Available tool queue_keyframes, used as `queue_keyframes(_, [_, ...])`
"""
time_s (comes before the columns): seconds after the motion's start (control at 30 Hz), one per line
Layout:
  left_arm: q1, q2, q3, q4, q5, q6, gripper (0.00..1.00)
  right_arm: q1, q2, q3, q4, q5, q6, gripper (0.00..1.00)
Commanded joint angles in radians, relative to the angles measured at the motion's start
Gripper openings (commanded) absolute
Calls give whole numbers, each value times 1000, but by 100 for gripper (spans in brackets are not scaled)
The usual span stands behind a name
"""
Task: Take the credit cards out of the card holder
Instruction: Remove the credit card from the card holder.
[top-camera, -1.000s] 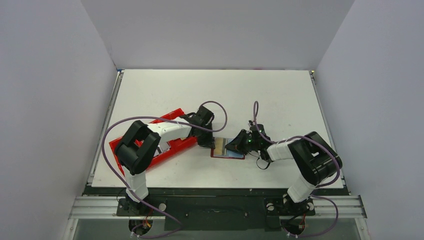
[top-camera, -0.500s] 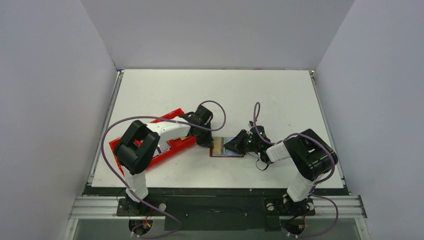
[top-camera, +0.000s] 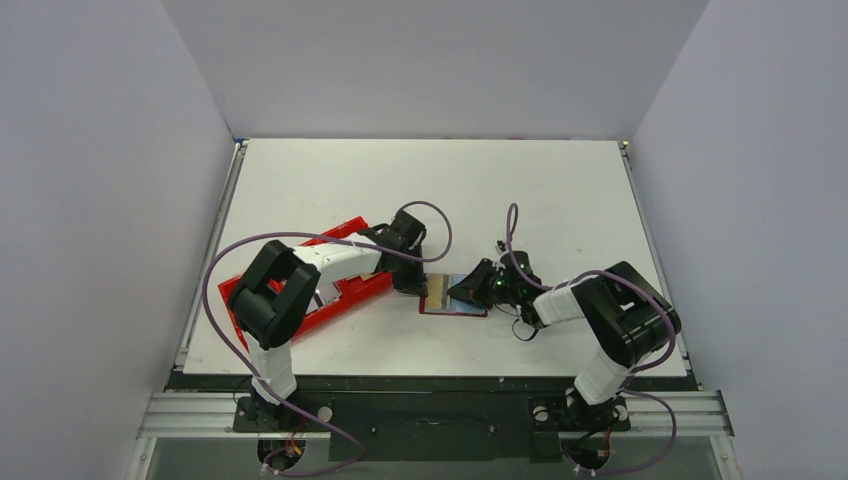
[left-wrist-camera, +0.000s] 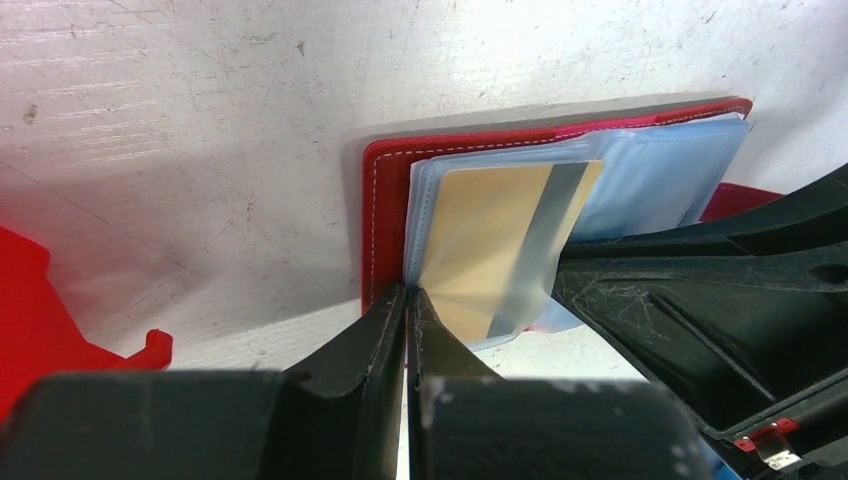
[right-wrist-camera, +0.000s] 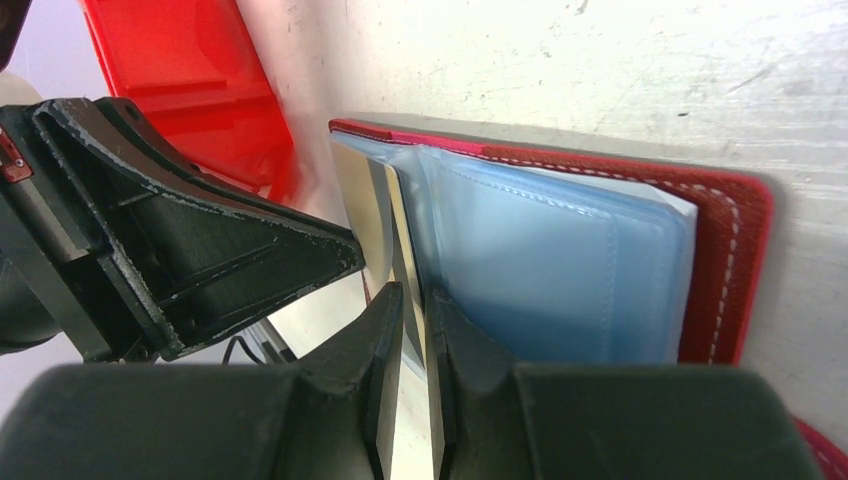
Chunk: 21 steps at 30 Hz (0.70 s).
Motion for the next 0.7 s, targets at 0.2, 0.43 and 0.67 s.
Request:
queue_keyframes(0.2, [-22,84,-43,-21,-71,15,0,41,-49,-1,26,-66,-7,16])
queue_keyframes(0.43, [-20,84,-46,-19,-71,13,0,14,-39,-66,168,-65,68,29])
queue_keyframes(0.67, [-21,87,-48,-16,-66,11,0,11,-31,-96,242,-48,99,39])
